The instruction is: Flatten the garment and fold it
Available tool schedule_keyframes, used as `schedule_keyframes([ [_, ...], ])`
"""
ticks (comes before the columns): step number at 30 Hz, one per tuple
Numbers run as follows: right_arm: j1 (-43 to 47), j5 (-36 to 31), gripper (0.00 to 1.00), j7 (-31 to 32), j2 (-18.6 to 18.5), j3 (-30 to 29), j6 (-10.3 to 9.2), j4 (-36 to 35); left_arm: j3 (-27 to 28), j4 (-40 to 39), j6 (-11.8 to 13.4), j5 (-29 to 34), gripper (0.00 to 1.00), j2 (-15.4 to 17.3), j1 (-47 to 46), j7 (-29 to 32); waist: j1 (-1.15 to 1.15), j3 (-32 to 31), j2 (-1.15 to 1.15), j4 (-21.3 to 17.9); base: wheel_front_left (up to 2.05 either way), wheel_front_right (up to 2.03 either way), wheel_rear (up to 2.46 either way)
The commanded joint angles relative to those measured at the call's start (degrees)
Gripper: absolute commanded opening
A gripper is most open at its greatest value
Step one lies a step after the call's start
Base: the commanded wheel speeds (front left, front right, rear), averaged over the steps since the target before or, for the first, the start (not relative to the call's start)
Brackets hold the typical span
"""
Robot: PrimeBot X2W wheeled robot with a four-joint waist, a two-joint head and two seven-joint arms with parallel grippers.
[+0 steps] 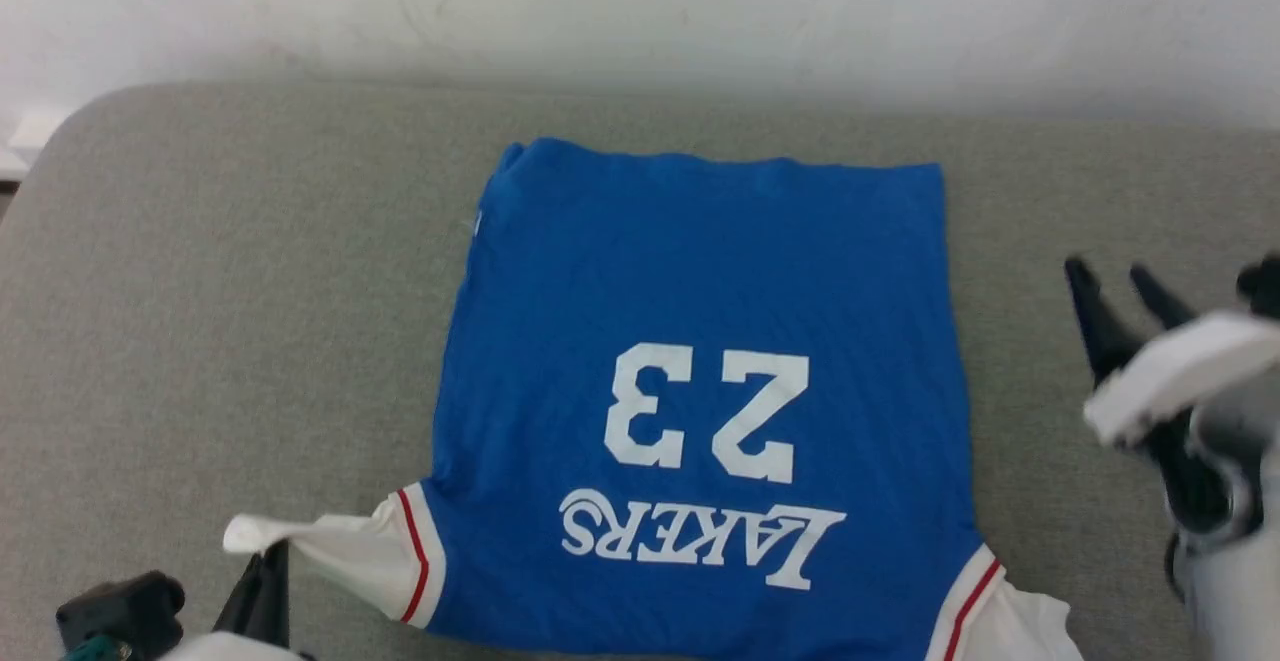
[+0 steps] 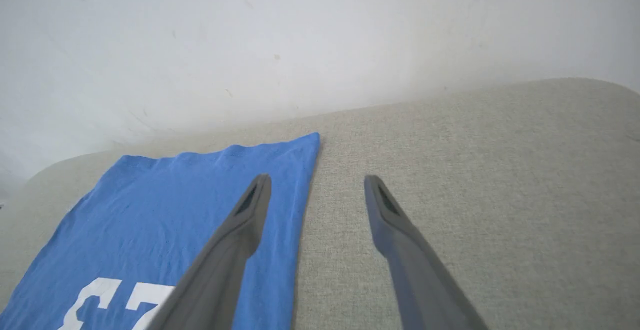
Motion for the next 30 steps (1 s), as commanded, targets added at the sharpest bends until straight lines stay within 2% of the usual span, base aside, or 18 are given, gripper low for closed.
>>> schedule_keyframes([
  [1,-5.0,1.0,1.0,0.26,-0.86,-0.13,-0.03,4.07,-0.65,-0.07,-0.59,0.55,0.0,-0.56,-2.21,-0.86,-0.02,5.83,-0.01,4.19,0.0,0.0,0.0],
  [8,-25.61,2.37,1.0,6.17,-5.43,1.01,-0.03,23.91,-3.86,1.67,-2.88,1.18,0.0,-2.83,-9.31,-4.26,-0.02,12.84,-0.01,8.81,0.0,0.0,0.0],
  [14,-37.42,1.86,1.0,14.01,-8.55,2.61,-0.03,35.44,-6.4,4.06,-4.97,1.02,0.0,-4.8,-13.39,-6.58,-0.02,16.69,-0.01,11.46,0.0,0.0,0.0],
  [19,-43.02,-1.13,1.0,17.57,-10.29,4.83,-0.03,41.25,-7.44,5.74,-6.16,0.53,0.0,-6.07,-15.45,-8.27,-0.02,19.12,-0.01,12.57,0.0,0.0,0.0],
  [24,-44.7,-3.12,1.0,21.99,-10.76,5.75,-0.03,46.8,-8.05,6.87,-6.79,0.55,0.0,-6.4,-16.46,-9.02,-0.02,19.99,-0.01,12.84,0.0,0.0,0.0],
  [27,-45.04,-3.28,1.0,27.65,-10.18,5.79,-0.03,51.16,-8.19,7.54,-6.97,0.56,0.0,-6.4,-16.81,-9.33,-0.02,19.94,-0.01,12.79,0.0,0.0,0.0],
  [28,-45.04,-3.24,0.62,29.54,-9.84,5.9,-0.03,52.35,-8.18,7.75,-6.98,0.57,0.0,-6.37,-16.84,-9.41,-0.02,19.82,-0.01,12.71,0.0,0.0,0.0],
  [29,-45.08,-3.24,0.35,30.79,-9.55,6.12,-0.03,53.05,-8.19,7.94,-6.99,0.55,0.0,-6.36,-16.85,-9.47,-0.02,19.7,-0.01,12.61,0.0,0.0,0.0],
  [30,-45.05,-3.18,0.0,31.31,-9.25,6.34,-0.03,53.34,-8.18,8.12,-6.97,0.51,0.0,-6.36,-16.84,-9.52,-0.02,19.49,-0.01,12.47,0.0,0.0,0.0],
])
